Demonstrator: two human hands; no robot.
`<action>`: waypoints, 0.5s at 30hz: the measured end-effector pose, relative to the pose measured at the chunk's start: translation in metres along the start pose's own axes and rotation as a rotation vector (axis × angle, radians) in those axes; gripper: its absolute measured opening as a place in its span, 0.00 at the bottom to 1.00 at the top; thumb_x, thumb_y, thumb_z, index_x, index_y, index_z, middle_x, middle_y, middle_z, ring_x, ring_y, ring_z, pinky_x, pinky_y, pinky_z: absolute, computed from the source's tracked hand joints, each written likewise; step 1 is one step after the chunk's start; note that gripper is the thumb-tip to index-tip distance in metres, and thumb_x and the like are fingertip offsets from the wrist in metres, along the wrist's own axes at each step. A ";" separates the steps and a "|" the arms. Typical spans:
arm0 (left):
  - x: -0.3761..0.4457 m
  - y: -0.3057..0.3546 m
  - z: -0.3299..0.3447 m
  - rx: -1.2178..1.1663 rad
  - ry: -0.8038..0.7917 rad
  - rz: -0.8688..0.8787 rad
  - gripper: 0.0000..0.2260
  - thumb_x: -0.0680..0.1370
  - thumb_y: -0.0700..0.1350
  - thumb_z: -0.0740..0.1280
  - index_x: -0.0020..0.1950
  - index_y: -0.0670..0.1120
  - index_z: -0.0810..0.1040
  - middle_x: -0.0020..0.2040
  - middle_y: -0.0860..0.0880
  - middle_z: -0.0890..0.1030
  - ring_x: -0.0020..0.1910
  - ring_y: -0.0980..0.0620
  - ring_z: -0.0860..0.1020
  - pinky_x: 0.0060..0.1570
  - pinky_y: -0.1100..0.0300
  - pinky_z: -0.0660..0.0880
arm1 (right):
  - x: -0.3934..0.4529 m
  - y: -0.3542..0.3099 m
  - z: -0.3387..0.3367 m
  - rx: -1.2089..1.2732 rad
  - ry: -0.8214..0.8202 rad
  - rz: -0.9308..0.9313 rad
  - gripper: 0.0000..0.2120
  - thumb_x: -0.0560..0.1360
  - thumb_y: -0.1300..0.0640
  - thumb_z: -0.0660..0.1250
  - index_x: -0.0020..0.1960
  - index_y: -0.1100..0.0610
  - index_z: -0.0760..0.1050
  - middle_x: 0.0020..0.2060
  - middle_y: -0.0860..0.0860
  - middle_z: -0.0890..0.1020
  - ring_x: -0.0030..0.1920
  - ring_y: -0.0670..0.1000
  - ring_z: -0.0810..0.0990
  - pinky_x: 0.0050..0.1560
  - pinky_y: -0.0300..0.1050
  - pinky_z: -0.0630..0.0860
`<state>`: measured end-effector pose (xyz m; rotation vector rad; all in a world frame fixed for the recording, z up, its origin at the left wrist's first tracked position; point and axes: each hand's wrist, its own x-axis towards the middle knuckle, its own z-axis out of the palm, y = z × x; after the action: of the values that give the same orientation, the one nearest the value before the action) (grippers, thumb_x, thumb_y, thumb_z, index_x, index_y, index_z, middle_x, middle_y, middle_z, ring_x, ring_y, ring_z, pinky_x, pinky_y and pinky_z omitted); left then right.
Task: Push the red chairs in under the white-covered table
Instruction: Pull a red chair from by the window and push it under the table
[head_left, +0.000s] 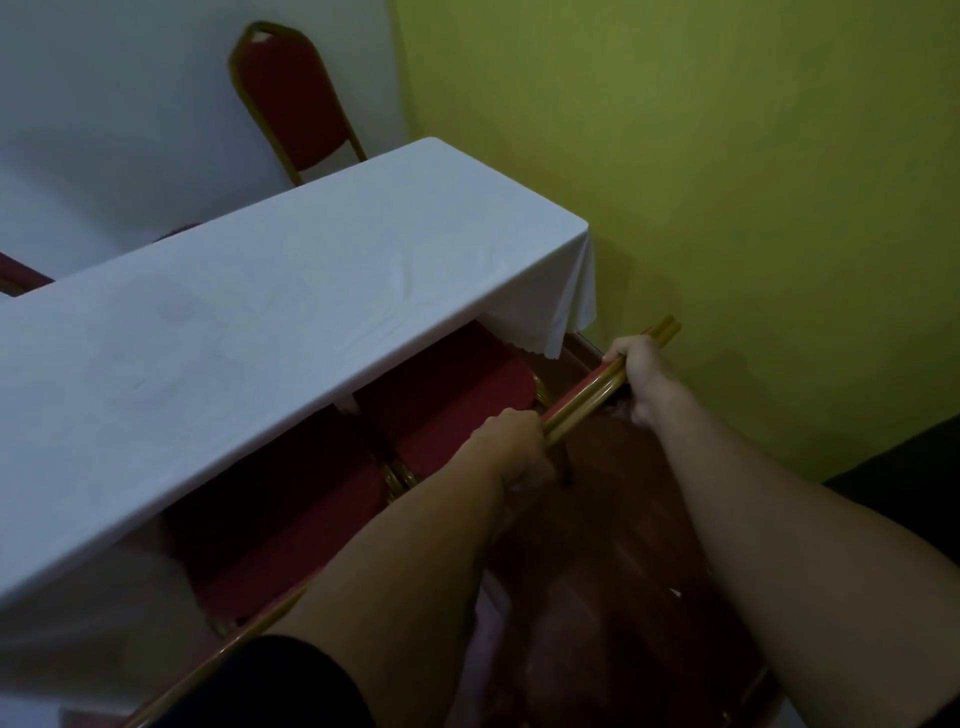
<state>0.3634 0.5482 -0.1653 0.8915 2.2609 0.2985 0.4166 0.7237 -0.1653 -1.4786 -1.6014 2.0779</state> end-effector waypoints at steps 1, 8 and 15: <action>0.003 -0.001 0.000 -0.012 0.004 -0.009 0.13 0.72 0.42 0.70 0.55 0.48 0.74 0.45 0.49 0.74 0.40 0.50 0.76 0.34 0.58 0.74 | 0.002 0.000 0.004 0.012 0.027 -0.014 0.05 0.66 0.57 0.64 0.40 0.58 0.72 0.32 0.54 0.78 0.32 0.55 0.80 0.25 0.44 0.78; 0.006 -0.028 -0.014 0.003 0.112 -0.053 0.09 0.73 0.44 0.69 0.52 0.50 0.75 0.46 0.49 0.76 0.42 0.49 0.78 0.41 0.55 0.78 | -0.010 0.011 0.049 0.082 0.136 -0.086 0.22 0.74 0.45 0.67 0.60 0.60 0.74 0.47 0.57 0.83 0.41 0.55 0.83 0.27 0.45 0.78; -0.046 -0.068 0.000 0.032 0.102 -0.060 0.08 0.75 0.48 0.65 0.54 0.51 0.77 0.46 0.49 0.79 0.41 0.50 0.80 0.42 0.53 0.81 | -0.042 0.058 0.074 0.045 -0.095 0.065 0.20 0.76 0.48 0.69 0.63 0.59 0.74 0.53 0.59 0.82 0.48 0.59 0.83 0.32 0.54 0.84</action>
<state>0.3532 0.4671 -0.1712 0.8400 2.3876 0.2867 0.4080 0.6244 -0.1891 -1.4561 -1.5479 2.2361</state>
